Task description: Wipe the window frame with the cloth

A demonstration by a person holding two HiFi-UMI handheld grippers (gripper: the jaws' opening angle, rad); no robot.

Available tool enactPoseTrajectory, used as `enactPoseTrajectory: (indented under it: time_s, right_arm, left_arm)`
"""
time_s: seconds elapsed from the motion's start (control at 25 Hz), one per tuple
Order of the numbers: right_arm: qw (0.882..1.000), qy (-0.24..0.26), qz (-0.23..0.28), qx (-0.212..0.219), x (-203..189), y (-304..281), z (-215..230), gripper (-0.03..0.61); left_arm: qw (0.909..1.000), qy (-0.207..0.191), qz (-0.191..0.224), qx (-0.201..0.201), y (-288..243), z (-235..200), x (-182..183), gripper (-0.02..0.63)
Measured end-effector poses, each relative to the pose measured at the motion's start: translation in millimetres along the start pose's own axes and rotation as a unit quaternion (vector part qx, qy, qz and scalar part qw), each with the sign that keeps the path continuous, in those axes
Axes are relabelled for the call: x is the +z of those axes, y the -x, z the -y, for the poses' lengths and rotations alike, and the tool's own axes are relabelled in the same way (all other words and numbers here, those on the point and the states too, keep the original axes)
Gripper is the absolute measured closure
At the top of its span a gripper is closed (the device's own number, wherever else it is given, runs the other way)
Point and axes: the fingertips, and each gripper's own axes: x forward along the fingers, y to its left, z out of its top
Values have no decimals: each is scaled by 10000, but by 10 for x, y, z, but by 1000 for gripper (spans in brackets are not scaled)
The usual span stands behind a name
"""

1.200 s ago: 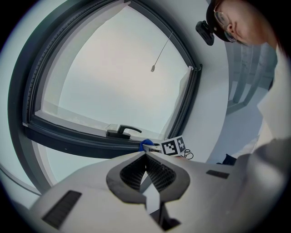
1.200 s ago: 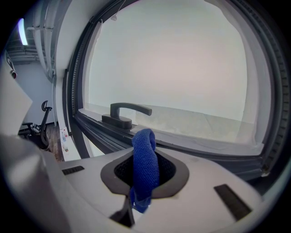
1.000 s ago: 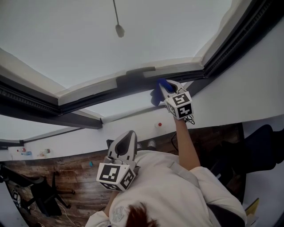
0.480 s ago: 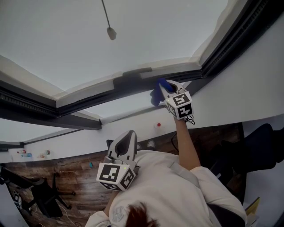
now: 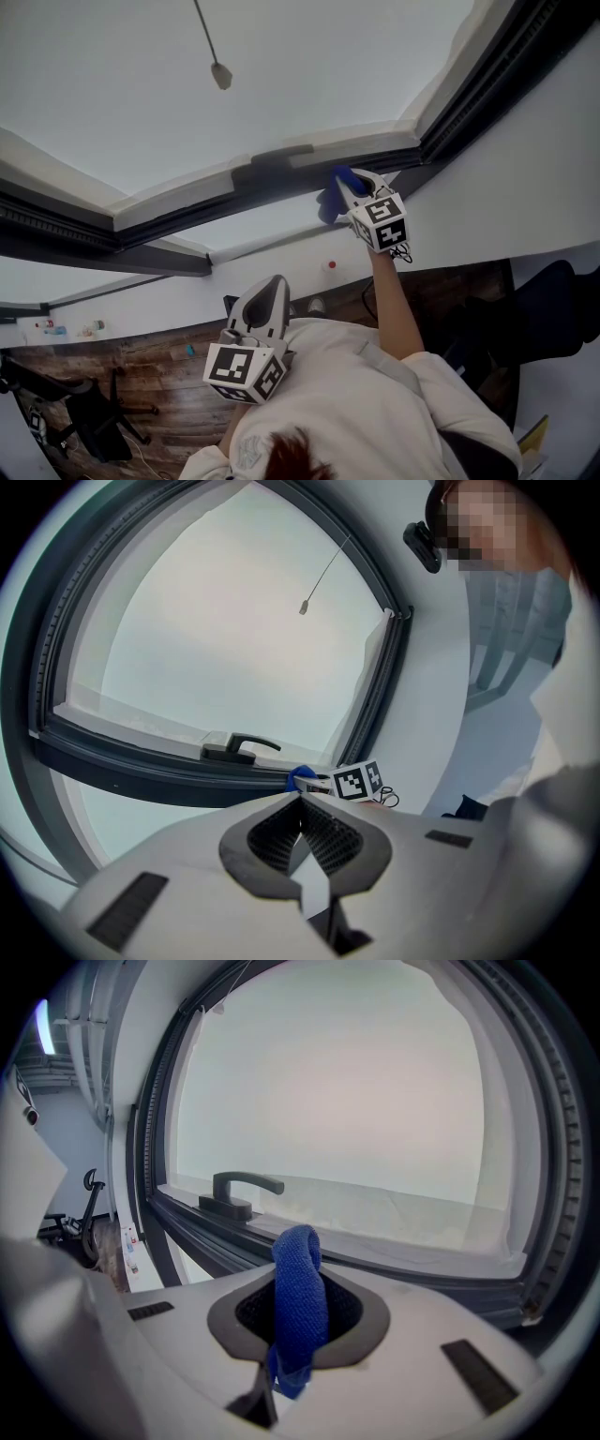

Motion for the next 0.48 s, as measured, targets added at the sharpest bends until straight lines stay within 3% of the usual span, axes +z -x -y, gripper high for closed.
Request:
enactPoseTrajectory:
  time_s: [0.48]
  right_arm:
    - [10000,-37,32,-7,-31,33,112,529]
  left_arm:
    - [10000,-20,-10,7,-88,45,-7,608]
